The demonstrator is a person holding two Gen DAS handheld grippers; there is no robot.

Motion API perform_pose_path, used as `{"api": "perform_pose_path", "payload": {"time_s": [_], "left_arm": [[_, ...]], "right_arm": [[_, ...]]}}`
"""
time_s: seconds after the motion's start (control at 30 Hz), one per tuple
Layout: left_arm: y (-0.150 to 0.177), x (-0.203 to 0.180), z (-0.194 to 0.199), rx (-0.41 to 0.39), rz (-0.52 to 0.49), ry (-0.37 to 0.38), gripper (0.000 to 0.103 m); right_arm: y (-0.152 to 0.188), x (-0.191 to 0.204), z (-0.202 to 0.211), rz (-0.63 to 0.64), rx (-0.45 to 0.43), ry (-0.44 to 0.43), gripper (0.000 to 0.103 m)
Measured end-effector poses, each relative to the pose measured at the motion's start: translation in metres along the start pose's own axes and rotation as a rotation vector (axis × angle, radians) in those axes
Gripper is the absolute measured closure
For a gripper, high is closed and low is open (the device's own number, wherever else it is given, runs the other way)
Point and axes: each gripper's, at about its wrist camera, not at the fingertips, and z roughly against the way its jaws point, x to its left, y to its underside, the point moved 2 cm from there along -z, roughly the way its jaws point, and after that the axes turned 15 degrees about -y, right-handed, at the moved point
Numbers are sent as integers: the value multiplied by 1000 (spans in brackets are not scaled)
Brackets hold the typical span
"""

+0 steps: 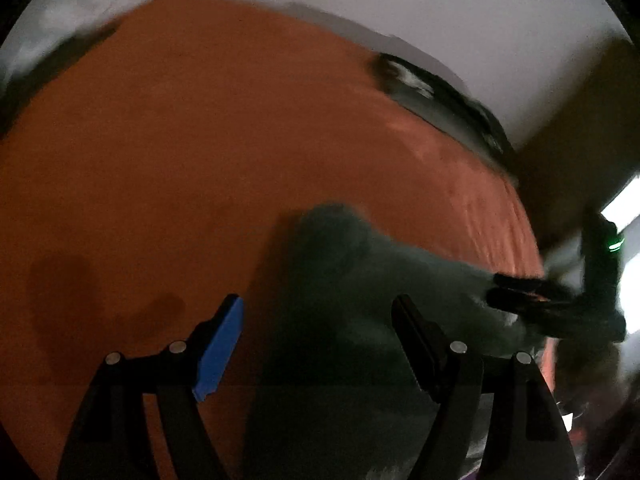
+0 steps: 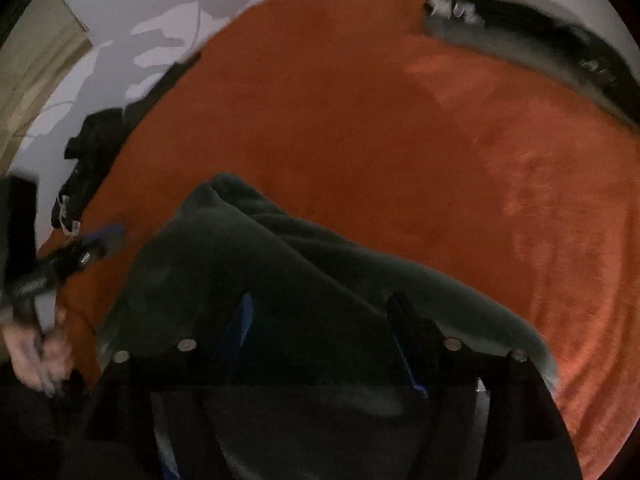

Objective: Fold clothes

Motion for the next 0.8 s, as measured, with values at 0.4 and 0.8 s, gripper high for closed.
{"api": "perform_pose_path", "payload": {"time_s": [0.4, 0.8], "left_arm": [[45, 26, -5, -8, 57, -23, 23], [48, 34, -8, -4, 86, -37, 23]], "right_arm": [[4, -24, 17, -134, -153, 64, 86], [-73, 51, -72, 68, 19, 4, 65]]}}
